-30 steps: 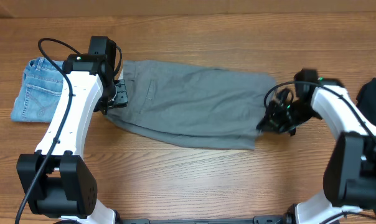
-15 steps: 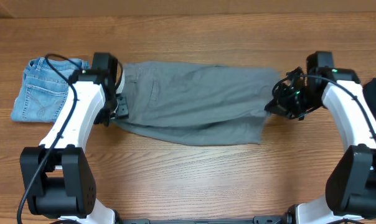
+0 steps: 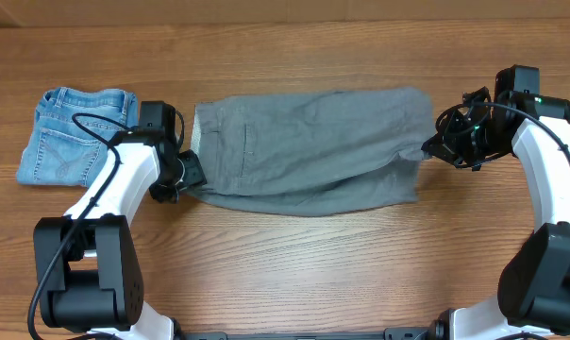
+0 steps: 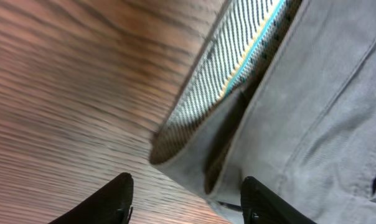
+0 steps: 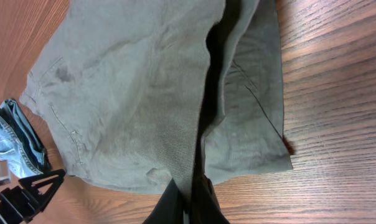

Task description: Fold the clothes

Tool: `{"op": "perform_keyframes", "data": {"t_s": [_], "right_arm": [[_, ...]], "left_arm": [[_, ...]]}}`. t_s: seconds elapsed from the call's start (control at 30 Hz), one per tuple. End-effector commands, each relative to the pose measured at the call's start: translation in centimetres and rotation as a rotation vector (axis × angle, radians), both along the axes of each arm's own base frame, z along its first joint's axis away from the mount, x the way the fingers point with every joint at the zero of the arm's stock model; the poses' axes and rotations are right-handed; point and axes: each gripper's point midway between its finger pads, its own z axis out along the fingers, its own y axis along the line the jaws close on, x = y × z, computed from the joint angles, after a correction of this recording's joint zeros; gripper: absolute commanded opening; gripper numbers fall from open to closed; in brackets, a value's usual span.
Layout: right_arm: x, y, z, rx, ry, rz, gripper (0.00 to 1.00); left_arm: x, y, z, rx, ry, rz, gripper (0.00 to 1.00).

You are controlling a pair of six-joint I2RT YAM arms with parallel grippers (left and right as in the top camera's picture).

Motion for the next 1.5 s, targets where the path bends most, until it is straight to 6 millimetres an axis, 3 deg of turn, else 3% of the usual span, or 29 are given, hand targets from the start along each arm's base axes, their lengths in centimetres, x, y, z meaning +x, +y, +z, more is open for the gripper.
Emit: {"op": "perform_keyframes", "data": {"t_s": [0.0,0.13,0.4,0.6,0.73,0.9,1.17,1.33,1.47], "right_arm": [[0.7,0.1,1.2,-0.009,-0.05,0.017,0.04],[0.7,0.1,1.3,-0.008,-0.051,0.017,0.04],[0.7,0.1,1.3,-0.008,-0.051,0.017,0.04],[0.7,0.1,1.2,-0.009,-0.051,0.017,0.04],[0.7,0.1,1.2,-0.009,-0.051,0.017,0.04],[0.7,0.0,1.2,-0.016,-0.049,0.016,0.04],[0.7,-0.1,1.2,-0.017,-0.048,0.015,0.04],[0.0,-0.4,0.8,-0.045,-0.019,0.022,0.04],[-0.9,-0.4,0.8,-0.046,0.008,0.033,0.04]], "left_arm": [[-0.6,-1.0,-0.3,-0.076,0.014,0.083,0.6],[-0.5,-1.0,-0.7,-0.084,0.003,0.129,0.58],[-0.7,-1.9,-1.9,-0.142,-0.009,0.182,0.31],[-0.1,-2.3,-2.1,-0.176,-0.038,0.19,0.36],[0.4,-2.4,-2.0,-0.182,-0.061,0.201,0.32],[1.3,-2.8,-1.7,-0.212,-0.098,0.191,0.04],[1.4,-3.1,-1.5,-0.237,-0.098,0.183,0.04],[1.3,-1.8,0.3,-0.224,-0.095,0.174,0.04],[1.0,-1.0,3.8,-0.199,-0.122,0.1,0.04]]}}
